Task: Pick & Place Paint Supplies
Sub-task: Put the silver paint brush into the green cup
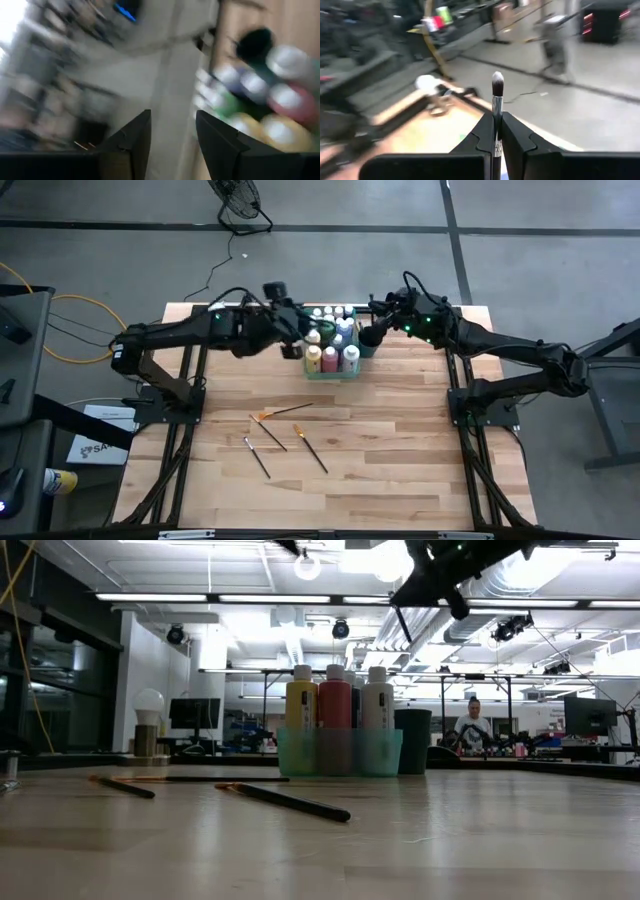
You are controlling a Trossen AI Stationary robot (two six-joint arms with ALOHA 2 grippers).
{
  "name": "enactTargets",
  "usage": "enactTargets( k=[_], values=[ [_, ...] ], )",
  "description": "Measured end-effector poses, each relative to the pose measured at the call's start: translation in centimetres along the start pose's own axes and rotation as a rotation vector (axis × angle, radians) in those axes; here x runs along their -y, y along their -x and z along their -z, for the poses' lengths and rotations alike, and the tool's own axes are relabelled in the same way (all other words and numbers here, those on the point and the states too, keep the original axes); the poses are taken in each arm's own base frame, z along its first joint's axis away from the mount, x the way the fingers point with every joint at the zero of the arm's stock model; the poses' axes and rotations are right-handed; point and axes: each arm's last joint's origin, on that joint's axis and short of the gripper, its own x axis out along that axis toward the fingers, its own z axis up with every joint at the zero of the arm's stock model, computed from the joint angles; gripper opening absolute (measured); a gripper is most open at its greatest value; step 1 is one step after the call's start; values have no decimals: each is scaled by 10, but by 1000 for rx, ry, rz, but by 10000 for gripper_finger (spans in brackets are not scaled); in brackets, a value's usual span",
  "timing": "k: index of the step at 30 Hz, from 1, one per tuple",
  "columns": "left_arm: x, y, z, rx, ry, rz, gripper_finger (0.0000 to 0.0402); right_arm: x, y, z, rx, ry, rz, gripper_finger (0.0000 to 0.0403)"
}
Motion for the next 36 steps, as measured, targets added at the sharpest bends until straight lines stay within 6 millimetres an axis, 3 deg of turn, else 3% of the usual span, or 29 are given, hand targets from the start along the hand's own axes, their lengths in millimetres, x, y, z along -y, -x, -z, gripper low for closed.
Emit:
enactTargets(
  k=[4, 11, 17, 27, 31, 36],
  values=[
    [-2, -2, 18, -97, 177, 113, 143, 7, -9, 10, 5, 30, 121, 10],
    [10, -6, 27, -170, 260, 133, 129, 29, -24, 48, 45, -51, 269, 10],
    [25, -16, 35, -214, 289, 146, 127, 37, -23, 63, 91, -39, 273, 10],
    [43, -27, 43, -237, 291, 180, 127, 46, -38, 93, 60, -75, 283, 16],
    [46, -28, 45, -246, 287, 195, 127, 46, -47, 101, 45, -70, 283, 35],
    [46, -27, 46, -252, 295, 194, 127, 47, -50, 108, -6, -57, 268, 86]
  ],
)
